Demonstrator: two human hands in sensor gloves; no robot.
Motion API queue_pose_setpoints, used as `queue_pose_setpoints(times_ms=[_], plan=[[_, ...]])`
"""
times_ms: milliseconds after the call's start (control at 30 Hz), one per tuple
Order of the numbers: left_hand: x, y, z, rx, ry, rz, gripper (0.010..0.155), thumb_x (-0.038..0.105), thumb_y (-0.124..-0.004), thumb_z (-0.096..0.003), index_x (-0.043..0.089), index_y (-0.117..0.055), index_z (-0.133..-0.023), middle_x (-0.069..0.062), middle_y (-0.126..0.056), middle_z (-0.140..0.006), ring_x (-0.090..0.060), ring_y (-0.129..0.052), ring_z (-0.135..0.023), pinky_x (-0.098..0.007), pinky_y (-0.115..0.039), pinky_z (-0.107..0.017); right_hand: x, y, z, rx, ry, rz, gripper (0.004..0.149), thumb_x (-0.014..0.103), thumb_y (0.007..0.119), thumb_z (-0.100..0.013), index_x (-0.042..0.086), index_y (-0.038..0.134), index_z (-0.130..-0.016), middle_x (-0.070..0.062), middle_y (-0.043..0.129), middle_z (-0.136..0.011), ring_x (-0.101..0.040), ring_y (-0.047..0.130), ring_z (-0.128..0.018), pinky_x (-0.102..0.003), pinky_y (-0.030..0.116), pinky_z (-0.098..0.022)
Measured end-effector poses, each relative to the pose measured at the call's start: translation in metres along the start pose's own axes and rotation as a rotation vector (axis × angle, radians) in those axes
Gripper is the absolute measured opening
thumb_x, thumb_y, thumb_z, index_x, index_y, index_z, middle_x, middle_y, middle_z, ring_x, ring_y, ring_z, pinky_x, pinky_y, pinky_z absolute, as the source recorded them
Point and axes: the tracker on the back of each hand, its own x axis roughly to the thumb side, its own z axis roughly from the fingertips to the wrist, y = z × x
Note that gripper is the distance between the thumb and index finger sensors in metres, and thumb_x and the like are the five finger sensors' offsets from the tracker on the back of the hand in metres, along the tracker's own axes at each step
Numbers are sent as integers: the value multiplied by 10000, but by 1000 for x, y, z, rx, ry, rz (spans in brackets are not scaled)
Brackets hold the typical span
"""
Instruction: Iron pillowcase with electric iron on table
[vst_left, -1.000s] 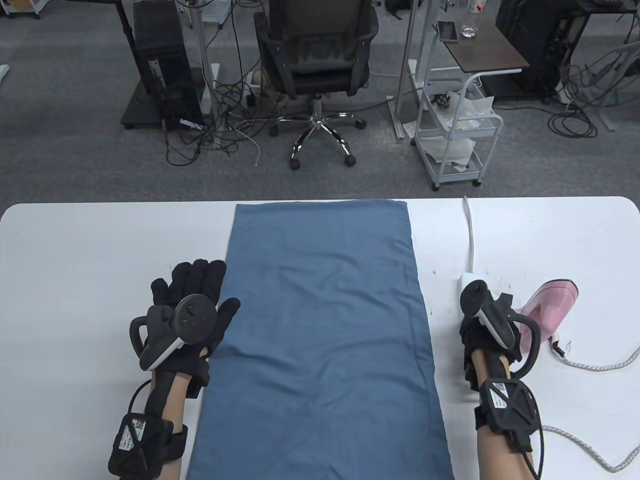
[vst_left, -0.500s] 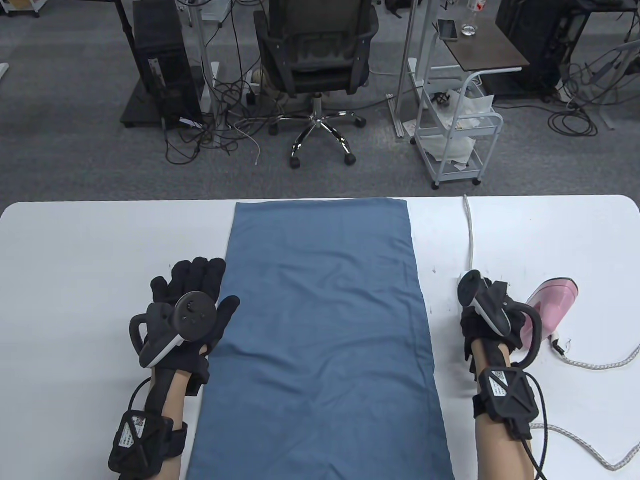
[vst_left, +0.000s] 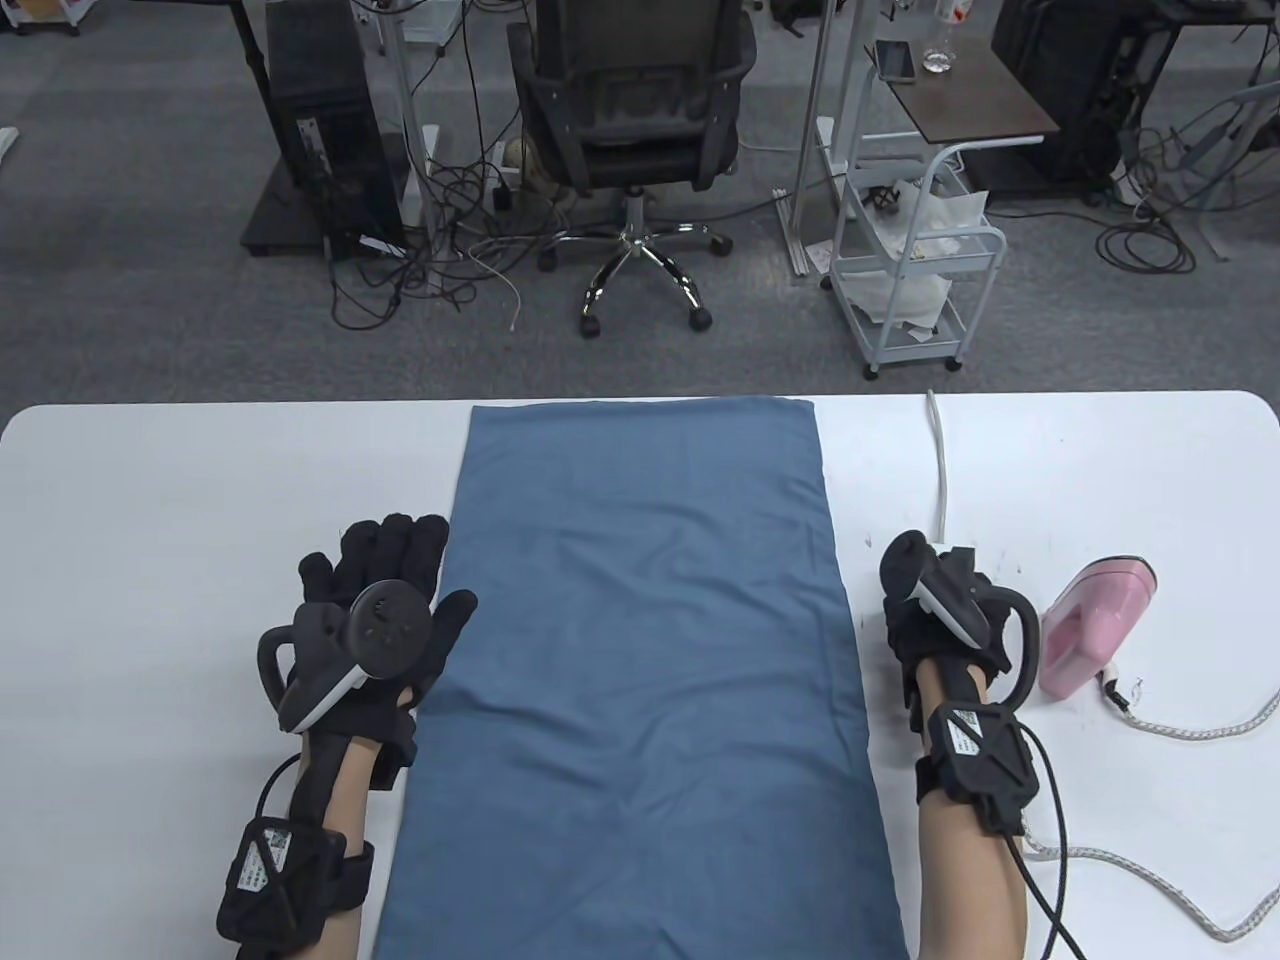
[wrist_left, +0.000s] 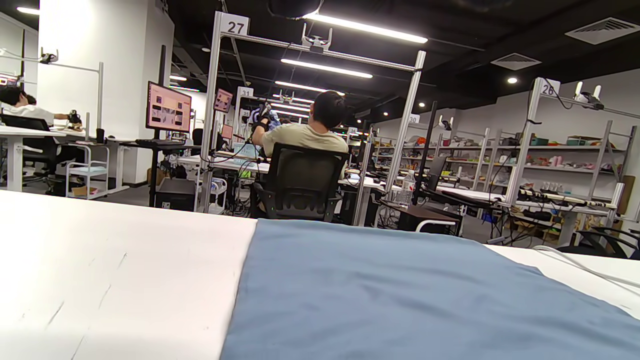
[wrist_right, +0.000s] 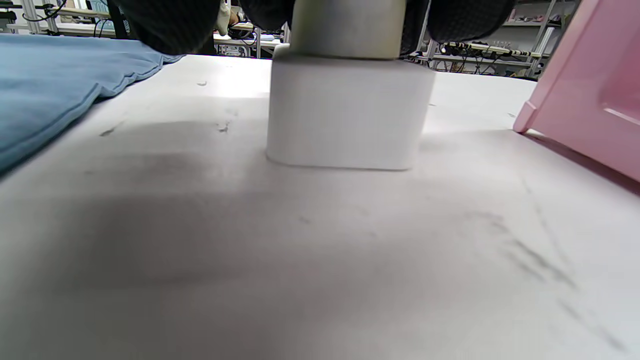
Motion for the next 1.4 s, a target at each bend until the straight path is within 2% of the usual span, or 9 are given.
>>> queue_pose_setpoints(times_ms=[233,600,700,767,833,933,1100,1267,1400], plan=[[-4,-5,1,-19,6,7,756,640,-559,-509,362,-248,-1139,-39,-339,-1242,-378,-309,-1173,-720,-287,-804,6,0,-6,11,-5,94,675,420,652,-526,169,393,-1097,-127,482,-1149,-450,431,-1027,-688,396,-726],[-6,-7,1,-25,5,0,754,639,-559,-509,362,-249,-1139,-39,-339,-1242,-378,-309,-1172,-719,-288,-804,5,-3,-13,30,19,60,643,361,650,-528,165,407,-1091,-123,514,-1123,-424,538,-986,-667,364,-725],[-4,-6,1,-24,-3,9,756,639,-559,-509,361,-248,-1140,-40,-337,-1242,-379,-308,-1172,-720,-288,-804,2,-4,-10,54,-2,44,648,366,636,-528,172,377,-1089,-127,479,-1136,-434,512,-999,-692,372,-708],[-3,-5,1,-24,-8,15,756,639,-559,-510,361,-248,-1140,-42,-335,-1243,-380,-308,-1172,-721,-285,-804,-4,-10,-4,100,-6,-32,680,397,622,-535,175,311,-1098,-129,434,-1161,-465,405,-1027,-708,347,-709],[-1,-5,0,-27,-13,18,755,640,-558,-509,363,-247,-1139,-37,-333,-1243,-377,-306,-1173,-718,-285,-806,-12,-19,7,55,-16,-133,713,424,640,-529,160,303,-1099,-162,407,-1162,-492,395,-1019,-704,377,-712],[3,-3,1,-22,-26,25,755,639,-559,-509,364,-248,-1140,-39,-333,-1243,-378,-305,-1174,-720,-284,-805,-29,-44,33,-117,-35,-179,736,443,650,-522,148,302,-1100,-171,403,-1159,-497,462,-998,-679,452,-715],[10,2,5,-5,-47,25,756,641,-558,-510,365,-245,-1140,-35,-333,-1244,-377,-303,-1175,-720,-284,-806,-80,-77,81,-323,34,-296,724,449,669,-521,164,345,-1102,-186,428,-1150,-500,492,-988,-669,486,-711],[13,6,8,7,-59,39,756,641,-558,-509,366,-246,-1140,-35,-332,-1245,-377,-305,-1175,-721,-284,-806,-134,-77,110,-440,165,-399,706,447,690,-517,157,402,-1093,-194,447,-1140,-498,510,-975,-662,501,-702],[13,7,8,9,-63,46,755,641,-558,-509,368,-246,-1139,-34,-333,-1245,-375,-305,-1175,-719,-284,-807,-163,-54,112,-389,263,-523,727,465,709,-508,128,416,-1083,-210,440,-1129,-501,522,-965,-659,512,-695]])
